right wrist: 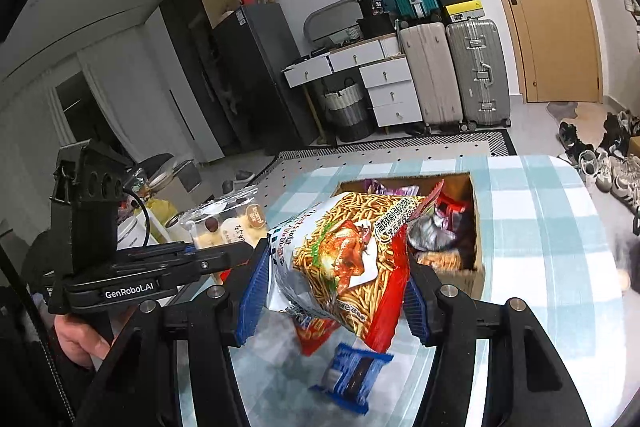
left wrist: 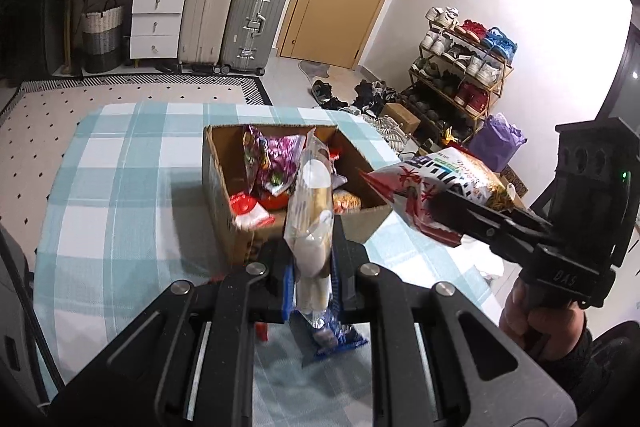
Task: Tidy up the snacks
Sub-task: 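Carry the bread pack and noodle bag over the box and lower them inside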
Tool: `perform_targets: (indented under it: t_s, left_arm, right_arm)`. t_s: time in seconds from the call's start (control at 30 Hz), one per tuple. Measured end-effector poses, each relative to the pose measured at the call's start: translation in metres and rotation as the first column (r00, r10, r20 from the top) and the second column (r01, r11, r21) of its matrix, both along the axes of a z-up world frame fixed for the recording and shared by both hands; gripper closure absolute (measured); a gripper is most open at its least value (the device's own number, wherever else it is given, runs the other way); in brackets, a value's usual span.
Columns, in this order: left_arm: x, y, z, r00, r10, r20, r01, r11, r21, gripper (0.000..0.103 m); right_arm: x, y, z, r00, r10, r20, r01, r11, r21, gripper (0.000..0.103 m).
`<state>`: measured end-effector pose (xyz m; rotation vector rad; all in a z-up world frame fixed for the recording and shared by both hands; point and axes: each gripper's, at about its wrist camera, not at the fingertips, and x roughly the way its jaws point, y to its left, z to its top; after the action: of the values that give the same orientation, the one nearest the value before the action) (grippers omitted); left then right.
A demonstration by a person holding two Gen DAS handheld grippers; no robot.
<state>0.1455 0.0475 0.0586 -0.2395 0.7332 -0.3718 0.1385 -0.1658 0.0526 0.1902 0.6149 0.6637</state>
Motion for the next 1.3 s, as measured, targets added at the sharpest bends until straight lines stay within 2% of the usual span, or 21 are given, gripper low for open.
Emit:
perform_targets:
  t_s: [0.2, 0.47, 0.73, 1.03, 1.1, 1.13, 1.17, 1.2, 1.27, 1.3]
  left_arm:
    - [0.043, -0.004, 0.004, 1.0, -0.013, -0.022, 0.013, 1.0, -0.015, 0.092]
    - [0.1, -0.018, 0.007, 0.999, -0.033, -0.041, 0.034, 0.999, 0.02, 0.092]
    - [0.147, -0.036, 0.001, 0.993, -0.082, -0.086, 0.085, 0.996, 0.031, 0.092]
    - [0.188, -0.045, -0.032, 0.981, -0.121, -0.151, 0.127, 0.992, 0.027, 0.092]
    - [0.195, -0.046, -0.039, 0.978, -0.126, -0.166, 0.132, 0.991, 0.027, 0.091]
    - [0.199, -0.045, -0.043, 0.976, -0.12, -0.185, 0.126, 0.992, 0.025, 0.089]
    - [0.203, -0.045, -0.047, 0.971, -0.119, -0.209, 0.128, 0.991, 0.03, 0.08]
    - [0.205, -0.044, -0.049, 0.967, -0.115, -0.228, 0.126, 0.991, 0.034, 0.078]
    - [0.206, -0.04, -0.051, 0.969, -0.092, -0.231, 0.103, 0.994, 0.034, 0.063]
    - [0.204, -0.037, -0.05, 0.97, -0.089, -0.225, 0.099, 0.994, 0.035, 0.059]
  right_arm:
    - [0.039, 0.002, 0.001, 0.999, -0.023, -0.037, 0.023, 1.0, 0.003, 0.044]
    - [0.083, 0.002, 0.002, 0.999, -0.03, -0.038, 0.03, 1.0, 0.001, 0.043]
    - [0.123, 0.002, -0.011, 0.997, -0.048, -0.058, 0.047, 0.999, -0.016, 0.043]
    - [0.153, 0.002, -0.035, 0.995, -0.061, -0.084, 0.055, 0.996, -0.067, 0.042]
    - [0.159, 0.002, -0.042, 0.994, -0.057, -0.09, 0.051, 0.997, -0.065, 0.038]
    - [0.162, 0.003, -0.046, 0.994, -0.049, -0.101, 0.041, 0.997, -0.071, 0.037]
    - [0.165, 0.003, -0.05, 0.993, -0.047, -0.109, 0.039, 0.996, -0.077, 0.035]
    - [0.167, 0.003, -0.053, 0.992, -0.051, -0.114, 0.042, 0.996, -0.083, 0.031]
    - [0.168, 0.001, -0.056, 0.992, -0.054, -0.114, 0.044, 0.996, -0.082, 0.027]
    - [0.167, -0.001, -0.056, 0.993, -0.056, -0.108, 0.048, 0.996, -0.077, 0.023]
